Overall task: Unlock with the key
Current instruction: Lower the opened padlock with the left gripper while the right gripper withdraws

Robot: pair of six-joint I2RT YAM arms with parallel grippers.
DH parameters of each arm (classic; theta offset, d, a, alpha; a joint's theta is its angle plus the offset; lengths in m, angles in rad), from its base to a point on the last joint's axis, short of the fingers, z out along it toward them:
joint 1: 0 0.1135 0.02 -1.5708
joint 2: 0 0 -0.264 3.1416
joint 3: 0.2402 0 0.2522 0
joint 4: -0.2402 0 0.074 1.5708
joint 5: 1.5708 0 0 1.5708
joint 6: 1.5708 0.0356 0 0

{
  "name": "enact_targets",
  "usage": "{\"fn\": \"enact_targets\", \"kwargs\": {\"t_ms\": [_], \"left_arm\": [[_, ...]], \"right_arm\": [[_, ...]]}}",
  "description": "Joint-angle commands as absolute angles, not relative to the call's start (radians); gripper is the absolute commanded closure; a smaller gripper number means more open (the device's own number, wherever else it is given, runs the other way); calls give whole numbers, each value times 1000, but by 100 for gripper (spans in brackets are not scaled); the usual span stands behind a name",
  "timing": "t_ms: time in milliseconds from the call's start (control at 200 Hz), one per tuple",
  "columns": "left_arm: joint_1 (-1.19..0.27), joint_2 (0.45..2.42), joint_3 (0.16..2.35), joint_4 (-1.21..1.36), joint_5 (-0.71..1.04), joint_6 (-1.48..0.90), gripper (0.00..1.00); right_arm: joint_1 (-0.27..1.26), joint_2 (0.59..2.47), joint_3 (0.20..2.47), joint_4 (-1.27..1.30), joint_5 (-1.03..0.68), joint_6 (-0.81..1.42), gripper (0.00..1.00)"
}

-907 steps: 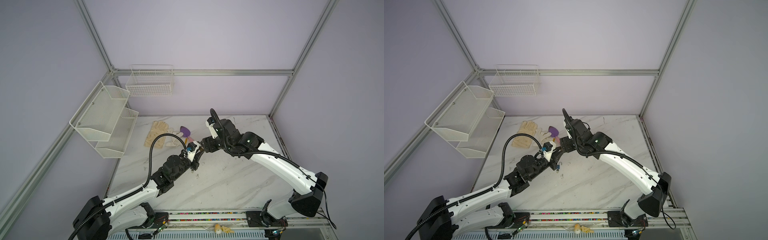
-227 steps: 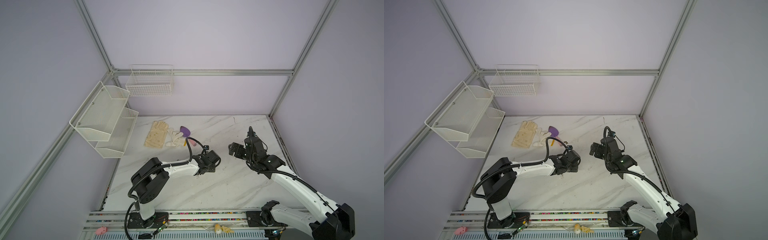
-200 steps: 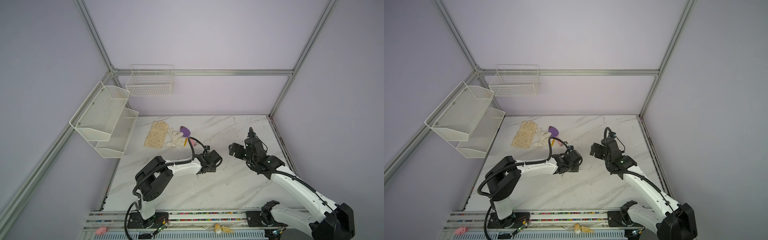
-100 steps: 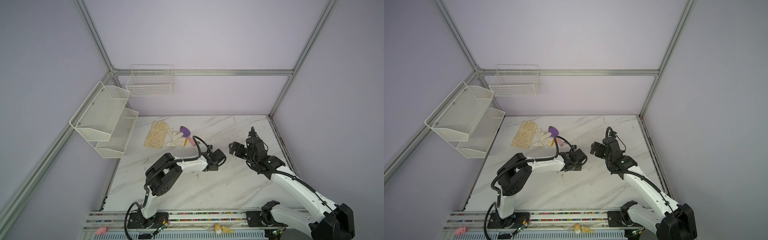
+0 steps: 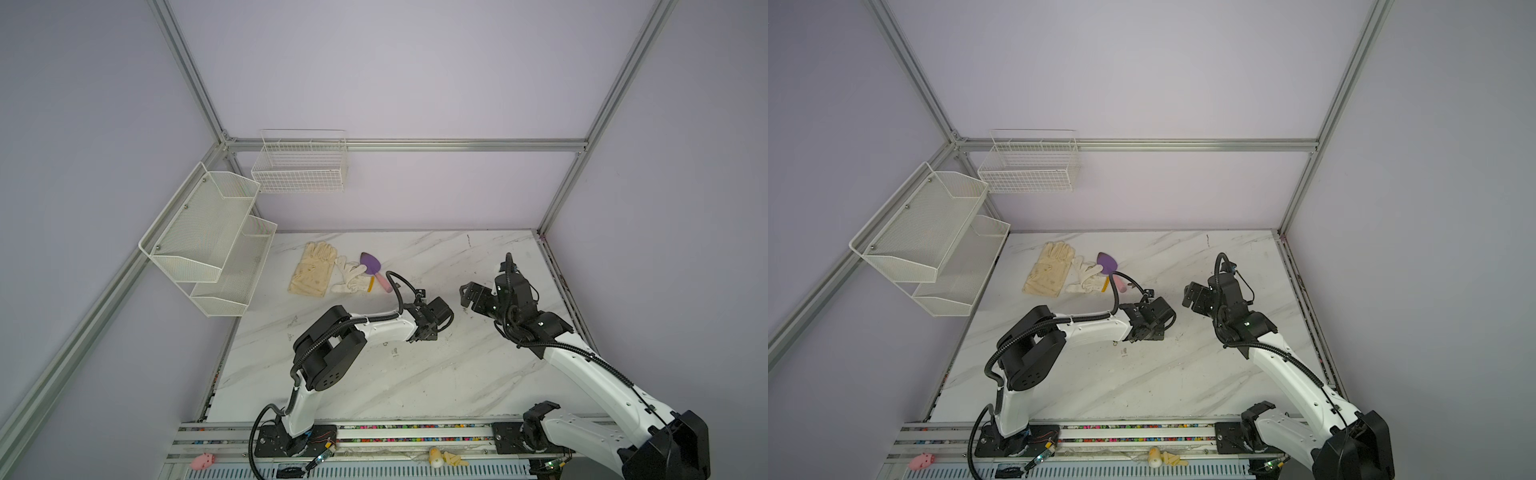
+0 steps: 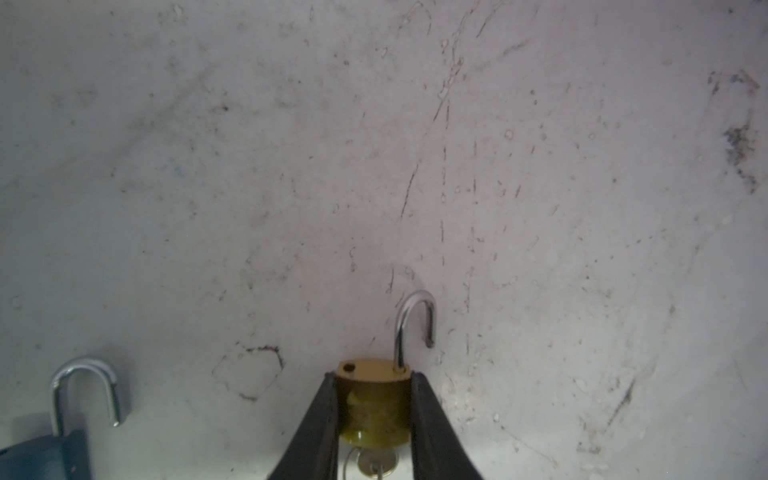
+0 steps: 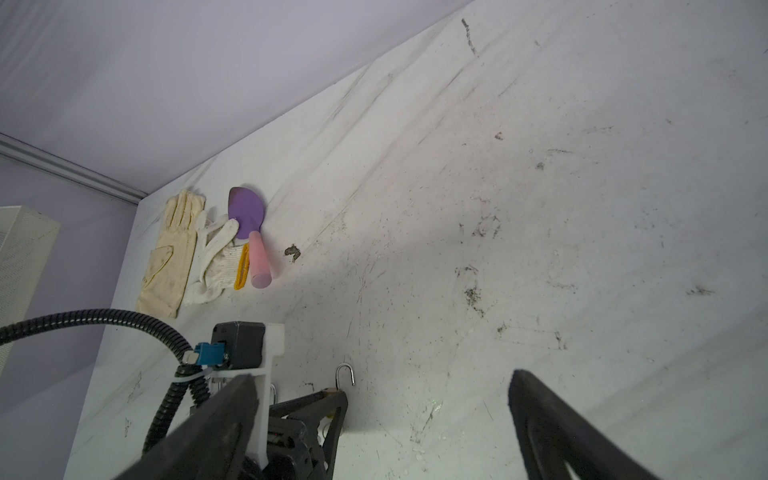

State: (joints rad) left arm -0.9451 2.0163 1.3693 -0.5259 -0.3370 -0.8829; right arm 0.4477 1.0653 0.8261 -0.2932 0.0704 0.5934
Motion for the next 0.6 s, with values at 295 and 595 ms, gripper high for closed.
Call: {"fn": "enact_targets", "kwargs": {"t_ms": [295,595], "left_arm": [[-923,1865,1426,-530,-350,-897,54],[-800,1495,1235,-525,-682,-720,6]], "right_arm": [[418,1048,861,-258,127,573,3],[312,1130,858,-79,424,469,2]]}}
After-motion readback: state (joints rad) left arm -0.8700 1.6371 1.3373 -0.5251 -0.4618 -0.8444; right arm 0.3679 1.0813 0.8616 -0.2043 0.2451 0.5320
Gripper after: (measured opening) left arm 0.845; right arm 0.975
